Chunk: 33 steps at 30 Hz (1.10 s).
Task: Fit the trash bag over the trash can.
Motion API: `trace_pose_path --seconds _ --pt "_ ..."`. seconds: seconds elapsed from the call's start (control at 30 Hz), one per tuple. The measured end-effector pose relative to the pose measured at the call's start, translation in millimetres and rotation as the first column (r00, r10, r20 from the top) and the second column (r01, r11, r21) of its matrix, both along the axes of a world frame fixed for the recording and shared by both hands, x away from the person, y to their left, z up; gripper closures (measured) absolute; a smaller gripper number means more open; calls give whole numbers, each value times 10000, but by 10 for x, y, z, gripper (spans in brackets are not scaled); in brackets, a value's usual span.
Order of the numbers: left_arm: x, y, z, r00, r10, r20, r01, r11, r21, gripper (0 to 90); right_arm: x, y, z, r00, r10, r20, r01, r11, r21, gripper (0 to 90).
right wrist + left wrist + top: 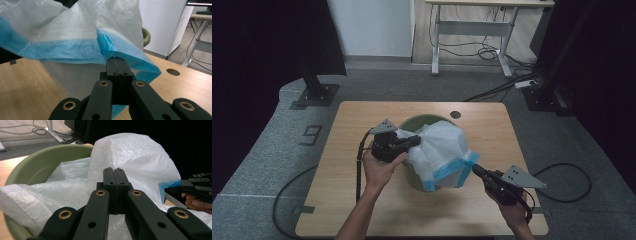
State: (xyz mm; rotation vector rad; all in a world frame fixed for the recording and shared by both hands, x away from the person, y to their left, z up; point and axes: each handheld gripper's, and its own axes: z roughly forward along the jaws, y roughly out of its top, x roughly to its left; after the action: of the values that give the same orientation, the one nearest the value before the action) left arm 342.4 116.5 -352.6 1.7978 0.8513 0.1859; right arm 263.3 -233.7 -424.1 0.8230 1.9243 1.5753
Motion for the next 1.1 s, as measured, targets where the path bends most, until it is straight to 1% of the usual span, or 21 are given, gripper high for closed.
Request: trace_pose_path --seconds 0.23,0.5,0.57,0.77,0.87,1.03,1.1 --pt "-38 54 42 9989 205 427 -198 9996 -184 899 -15 25 -57 9998 148 -140 -150 9997 -174 891" --pt "-67 140 88 9958 508 756 -472 9977 -478 899 -16 54 -112 9991 221 -360 -233 9992 -331 891" --pt "-60 178 97 9953 597 757 -553 9967 -589 899 -19 54 -128 9988 185 -450 -200 9992 -350 891" --pt "-50 270 86 9928 914 771 -858 9936 -729 900 -41 51 -170 9982 188 -565 -211 9990 -392 892" --pt "-56 335 73 9926 937 778 -878 9932 -760 900 -53 60 -215 9971 87 -752 -123 9988 -470 892" --pt "-71 454 53 9917 1036 759 -973 9918 -824 900 -83 79 -282 9957 153 -912 -195 9988 -448 892" --pt "-78 512 43 9908 1122 758 -1057 9908 -851 900 -95 81 -289 9957 177 -904 -217 9988 -438 892"
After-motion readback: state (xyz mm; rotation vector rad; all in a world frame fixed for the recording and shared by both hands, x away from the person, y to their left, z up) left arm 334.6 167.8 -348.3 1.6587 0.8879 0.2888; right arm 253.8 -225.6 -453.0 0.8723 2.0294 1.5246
